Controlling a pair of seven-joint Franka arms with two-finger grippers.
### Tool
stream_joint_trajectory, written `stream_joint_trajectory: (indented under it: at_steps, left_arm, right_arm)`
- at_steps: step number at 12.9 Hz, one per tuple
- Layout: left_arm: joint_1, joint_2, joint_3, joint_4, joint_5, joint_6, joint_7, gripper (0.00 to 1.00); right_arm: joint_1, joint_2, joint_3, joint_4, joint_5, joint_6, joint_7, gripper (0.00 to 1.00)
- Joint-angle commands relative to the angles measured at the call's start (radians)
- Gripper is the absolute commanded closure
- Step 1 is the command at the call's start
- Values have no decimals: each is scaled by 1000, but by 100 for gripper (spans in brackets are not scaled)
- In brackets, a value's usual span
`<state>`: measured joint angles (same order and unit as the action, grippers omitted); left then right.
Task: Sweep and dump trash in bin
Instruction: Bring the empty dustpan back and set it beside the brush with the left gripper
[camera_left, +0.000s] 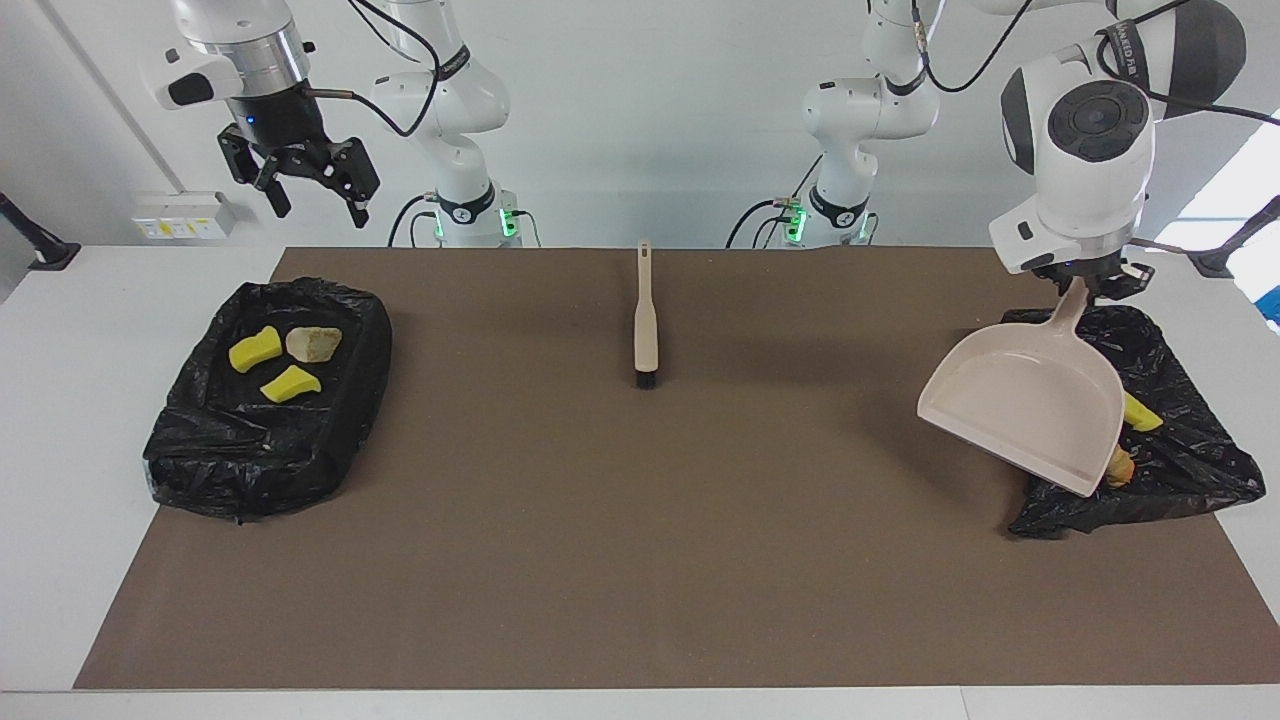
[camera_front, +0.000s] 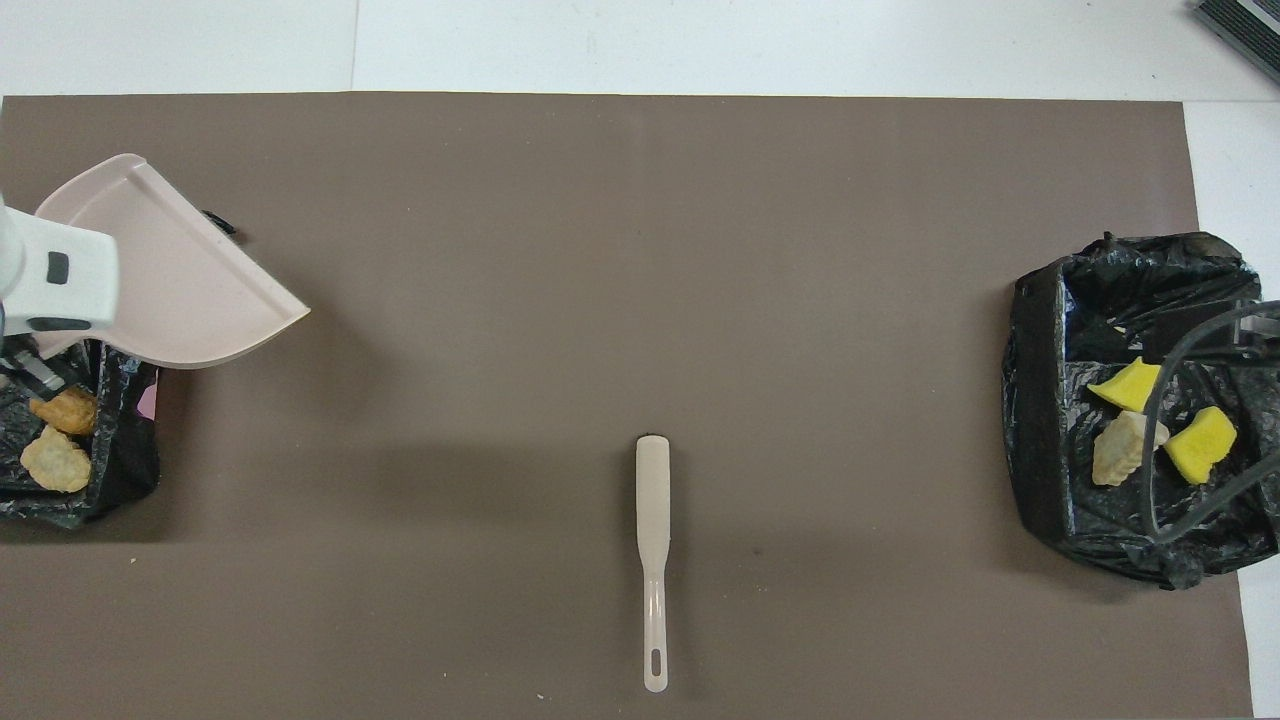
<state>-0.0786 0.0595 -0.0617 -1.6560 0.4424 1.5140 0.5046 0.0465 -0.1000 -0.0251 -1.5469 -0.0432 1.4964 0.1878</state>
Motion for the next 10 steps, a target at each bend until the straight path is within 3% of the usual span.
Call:
stream_joint_trajectory:
  at_steps: [1,7,10]
  left_arm:
    - [-71,-27,16,-5,-140,-12,-225,100]
    - [-269,-26,13,-4,-402,169,-723,100]
    - [-400,31,13,-2,-410,273,-869,100]
  right_arm:
    - [-10,-6,2,-9,6,2,-19,0]
    - [-10,-6,2,-9,6,2,-19,0]
    - [-10,-6,2,-9,6,1,-19,0]
